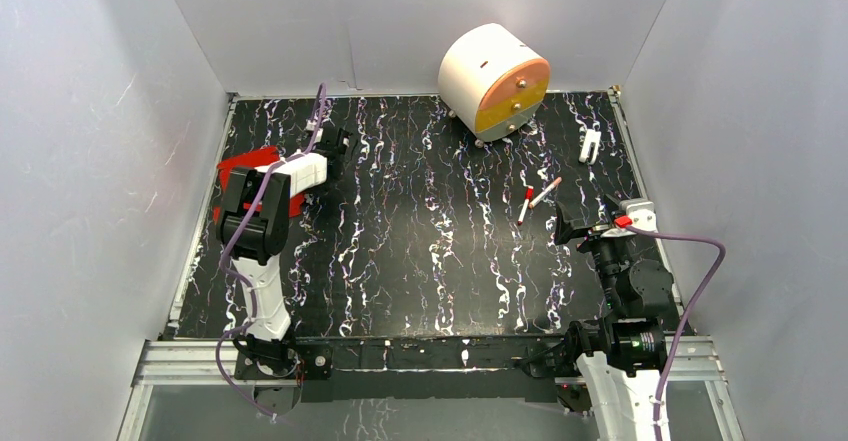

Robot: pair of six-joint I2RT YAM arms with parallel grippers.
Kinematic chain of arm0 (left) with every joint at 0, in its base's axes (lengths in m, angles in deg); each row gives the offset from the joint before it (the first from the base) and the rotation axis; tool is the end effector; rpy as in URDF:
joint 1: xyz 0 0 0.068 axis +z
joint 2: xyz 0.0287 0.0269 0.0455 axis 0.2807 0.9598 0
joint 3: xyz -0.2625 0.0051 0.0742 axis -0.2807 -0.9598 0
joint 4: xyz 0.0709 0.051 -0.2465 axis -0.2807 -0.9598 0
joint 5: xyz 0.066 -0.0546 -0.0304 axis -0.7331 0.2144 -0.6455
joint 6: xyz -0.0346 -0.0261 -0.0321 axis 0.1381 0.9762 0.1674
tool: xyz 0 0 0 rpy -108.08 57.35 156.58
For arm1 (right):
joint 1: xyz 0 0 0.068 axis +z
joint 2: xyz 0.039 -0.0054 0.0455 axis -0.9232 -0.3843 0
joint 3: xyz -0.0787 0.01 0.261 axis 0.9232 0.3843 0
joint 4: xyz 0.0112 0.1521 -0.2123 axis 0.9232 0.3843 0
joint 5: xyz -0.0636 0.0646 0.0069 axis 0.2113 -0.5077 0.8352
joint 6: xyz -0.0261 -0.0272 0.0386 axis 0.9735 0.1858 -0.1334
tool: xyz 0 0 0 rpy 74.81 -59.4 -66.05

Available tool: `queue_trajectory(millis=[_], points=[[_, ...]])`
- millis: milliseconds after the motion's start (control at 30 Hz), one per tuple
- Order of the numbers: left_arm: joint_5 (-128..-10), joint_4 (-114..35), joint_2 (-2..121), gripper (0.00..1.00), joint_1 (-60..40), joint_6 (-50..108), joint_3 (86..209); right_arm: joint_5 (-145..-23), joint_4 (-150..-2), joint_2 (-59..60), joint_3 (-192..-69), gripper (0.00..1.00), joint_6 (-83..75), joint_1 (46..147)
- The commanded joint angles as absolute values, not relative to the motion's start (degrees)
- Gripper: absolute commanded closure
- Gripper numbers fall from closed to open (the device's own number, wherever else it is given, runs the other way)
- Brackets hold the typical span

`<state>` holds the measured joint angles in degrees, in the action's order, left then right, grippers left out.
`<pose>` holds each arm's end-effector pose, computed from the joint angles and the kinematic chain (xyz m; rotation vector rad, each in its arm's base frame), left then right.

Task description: Fold the paper box

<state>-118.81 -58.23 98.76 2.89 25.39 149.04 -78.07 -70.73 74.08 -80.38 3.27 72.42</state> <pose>0.4039 -0.0720 0.1513 -0.1393 2.3743 0.7552 0.0794 0.0083 0.3024 -0.0957 1.3617 0.0926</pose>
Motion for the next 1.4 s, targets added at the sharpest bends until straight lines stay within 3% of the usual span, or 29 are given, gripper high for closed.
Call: queue_trajectory(millis=[0, 200, 567, 1200, 1367], points=[[-117.5, -60.2, 96.5, 0.99, 3.0, 26.0, 148.5, -78.3, -74.1, 74.7, -80.4, 0.01, 3.3, 72.8], [-115.7, -62.2, 93.6, 1.0, -0.4, 26.3, 147.5, -78.3, -74.4, 75.2, -80.3, 0.01, 3.3, 73.1], [-112.4, -68.6, 90.3, 1.0, -16.4, 30.3, 148.5, -78.3, -73.9, 75.0, -80.5, 0.01, 3.3, 73.7], [-118.6, -73.1, 87.7, 1.0, -55.1, 33.2, 148.6, -77.5, -71.9, 71.3, -81.8, 0.01, 3.3, 73.7], [-116.5, -73.5, 82.3, 0.76, -56.4, 36.7, 145.7, -78.1, -71.3, 69.5, -82.9, 0.01, 3.3, 73.7]])
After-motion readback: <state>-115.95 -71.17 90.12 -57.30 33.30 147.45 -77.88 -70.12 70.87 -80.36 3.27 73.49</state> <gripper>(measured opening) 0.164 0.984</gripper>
